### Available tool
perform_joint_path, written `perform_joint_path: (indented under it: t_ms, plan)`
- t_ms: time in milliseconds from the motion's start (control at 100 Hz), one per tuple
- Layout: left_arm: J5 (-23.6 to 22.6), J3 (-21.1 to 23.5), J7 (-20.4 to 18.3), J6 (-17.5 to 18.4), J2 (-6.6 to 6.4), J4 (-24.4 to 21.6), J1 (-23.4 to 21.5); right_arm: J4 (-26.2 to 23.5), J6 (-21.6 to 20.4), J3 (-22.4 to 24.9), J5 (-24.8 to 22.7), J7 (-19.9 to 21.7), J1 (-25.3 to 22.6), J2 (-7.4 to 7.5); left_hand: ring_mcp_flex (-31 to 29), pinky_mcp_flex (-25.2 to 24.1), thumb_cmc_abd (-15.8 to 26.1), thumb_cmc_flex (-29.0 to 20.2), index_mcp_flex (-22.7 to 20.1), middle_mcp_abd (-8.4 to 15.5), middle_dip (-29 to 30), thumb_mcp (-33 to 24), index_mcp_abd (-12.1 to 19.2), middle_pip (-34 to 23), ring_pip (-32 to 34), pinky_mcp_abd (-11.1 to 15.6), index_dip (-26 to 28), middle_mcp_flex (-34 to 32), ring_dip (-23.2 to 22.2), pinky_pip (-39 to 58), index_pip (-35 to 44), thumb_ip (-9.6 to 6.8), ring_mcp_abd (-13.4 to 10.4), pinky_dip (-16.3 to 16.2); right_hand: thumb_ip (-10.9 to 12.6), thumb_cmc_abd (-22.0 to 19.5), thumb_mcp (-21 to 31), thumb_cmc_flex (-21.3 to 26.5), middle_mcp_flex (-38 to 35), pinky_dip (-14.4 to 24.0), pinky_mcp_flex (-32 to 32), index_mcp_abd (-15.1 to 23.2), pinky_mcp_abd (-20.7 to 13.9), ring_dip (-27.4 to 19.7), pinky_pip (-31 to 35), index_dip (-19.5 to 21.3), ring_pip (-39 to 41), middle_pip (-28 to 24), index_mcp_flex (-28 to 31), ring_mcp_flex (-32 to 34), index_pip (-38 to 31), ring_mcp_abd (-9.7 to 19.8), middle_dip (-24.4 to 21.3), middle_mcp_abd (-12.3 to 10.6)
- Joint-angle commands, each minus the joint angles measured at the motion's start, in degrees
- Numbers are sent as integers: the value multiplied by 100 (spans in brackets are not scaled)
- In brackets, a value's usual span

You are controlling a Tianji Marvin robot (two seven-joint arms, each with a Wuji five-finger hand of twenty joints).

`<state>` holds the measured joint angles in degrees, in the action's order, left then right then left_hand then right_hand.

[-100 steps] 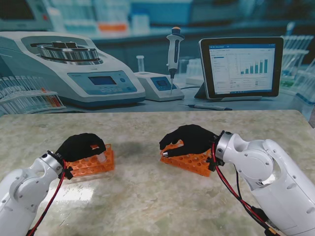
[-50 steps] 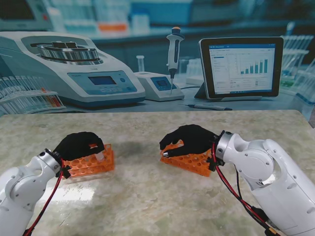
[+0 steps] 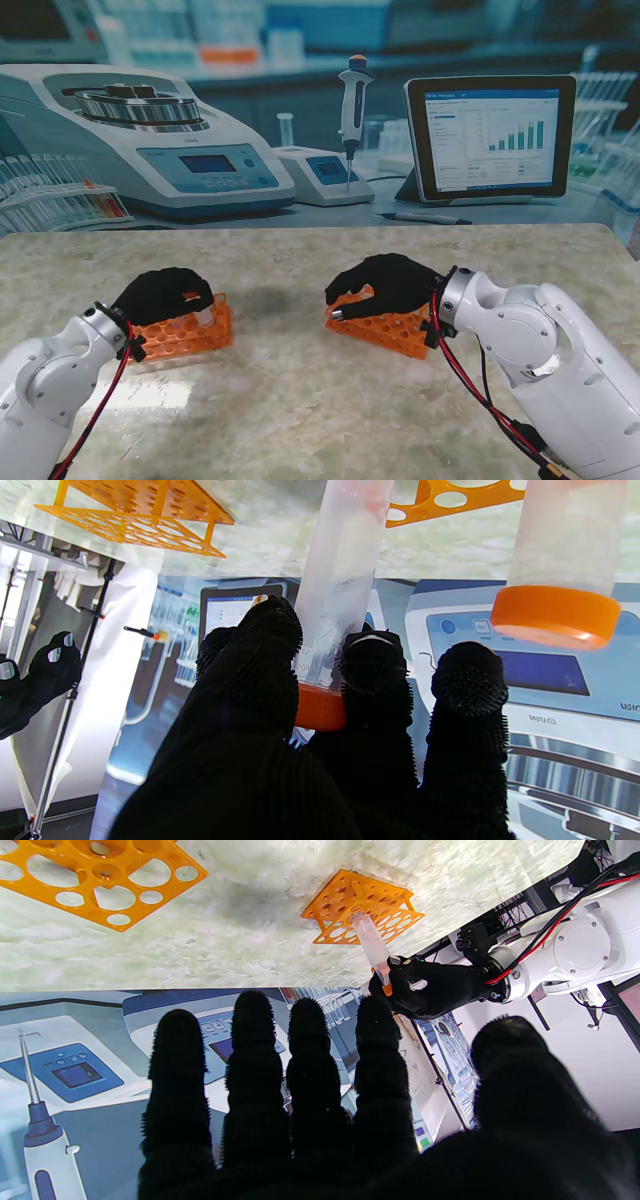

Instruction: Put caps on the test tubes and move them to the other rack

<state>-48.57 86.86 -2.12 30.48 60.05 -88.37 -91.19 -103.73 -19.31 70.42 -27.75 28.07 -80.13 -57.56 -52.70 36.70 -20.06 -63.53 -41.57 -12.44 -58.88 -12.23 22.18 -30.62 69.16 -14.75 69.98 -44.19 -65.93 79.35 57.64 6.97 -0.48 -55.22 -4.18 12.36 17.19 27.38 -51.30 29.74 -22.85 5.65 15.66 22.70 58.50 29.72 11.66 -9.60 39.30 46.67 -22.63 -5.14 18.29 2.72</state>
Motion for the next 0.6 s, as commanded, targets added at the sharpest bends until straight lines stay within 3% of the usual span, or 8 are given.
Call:
perform_joint_path:
  t_ms: [0, 410, 590]
  plan:
    - [6, -30, 0, -41, 2, 62, -4, -25, 15, -18, -1, 17, -29, 1, 186, -36, 1273, -1044, -561, 1240, -172, -2000, -856, -1100, 16, -202, 229, -896, -87, -28, 1310, -493, -329, -271, 139, -241, -78, 12, 54, 76, 103, -16, 166, -74, 49, 37, 9, -2, 38, -159, 25, 16, 42, -92]
    - [46, -159, 36, -140, 9, 205, 41, -20, 40, -17, -12, 12, -52, 0, 181, -30, 1272, -1044, -554, 1233, -169, -2007, -862, -1098, 12, -202, 224, -899, -87, -25, 1306, -494, -325, -276, 139, -244, -84, 15, 59, 75, 108, -13, 167, -75, 47, 35, 10, 0, 31, -158, 31, 14, 41, -94]
    - [224, -72, -234, -188, -5, -9, -88, -21, 42, -25, -12, 11, -45, -1, 127, 60, 1257, -1044, -553, 1224, -159, -2024, -865, -1093, 13, -192, 222, -927, -67, 12, 1304, -500, -353, -265, 140, -243, -84, 20, 55, 76, 107, -20, 166, -76, 48, 36, 10, -1, 35, -157, 30, 13, 42, -86]
